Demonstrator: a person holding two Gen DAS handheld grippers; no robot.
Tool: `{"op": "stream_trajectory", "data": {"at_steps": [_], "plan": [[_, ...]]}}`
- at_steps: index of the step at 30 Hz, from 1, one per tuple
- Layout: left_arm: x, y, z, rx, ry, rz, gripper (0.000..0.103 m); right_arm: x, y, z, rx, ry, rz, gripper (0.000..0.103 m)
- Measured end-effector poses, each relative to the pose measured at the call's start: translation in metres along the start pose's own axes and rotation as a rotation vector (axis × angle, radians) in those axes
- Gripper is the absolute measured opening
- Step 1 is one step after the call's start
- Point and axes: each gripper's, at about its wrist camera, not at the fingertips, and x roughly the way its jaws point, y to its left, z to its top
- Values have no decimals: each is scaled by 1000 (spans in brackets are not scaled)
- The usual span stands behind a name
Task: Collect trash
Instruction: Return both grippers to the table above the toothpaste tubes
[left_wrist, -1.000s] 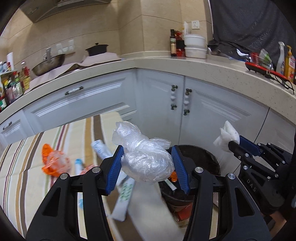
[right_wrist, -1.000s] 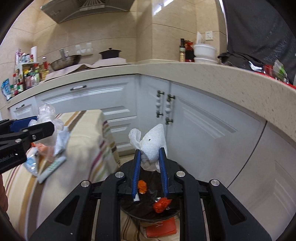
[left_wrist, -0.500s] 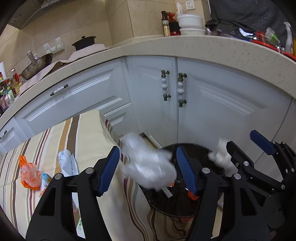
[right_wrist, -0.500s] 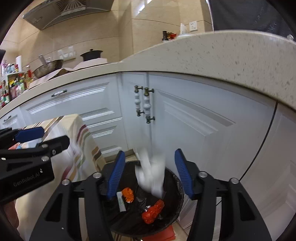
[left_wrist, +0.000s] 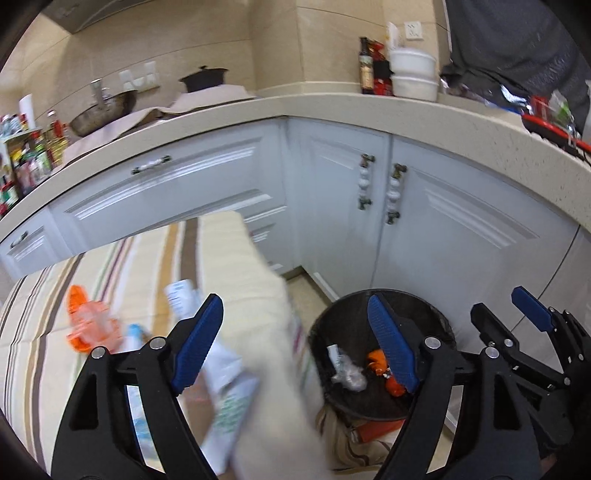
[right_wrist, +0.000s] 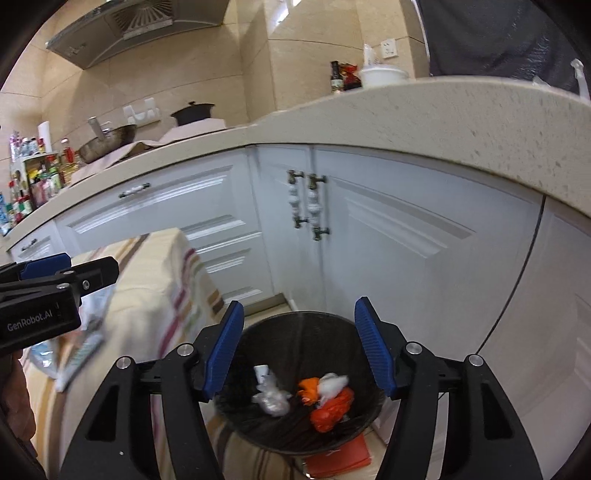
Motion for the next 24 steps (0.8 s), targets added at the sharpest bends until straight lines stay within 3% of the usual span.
{"op": "stream_trajectory", "data": {"at_steps": [15, 24], "plan": [[-59, 123, -58, -94, 18, 199, 79, -25, 110, -9, -132, 40, 187, 64], [-76, 179, -91, -171, 53, 250, 79, -21, 168, -26, -247, 135, 235, 66]]}}
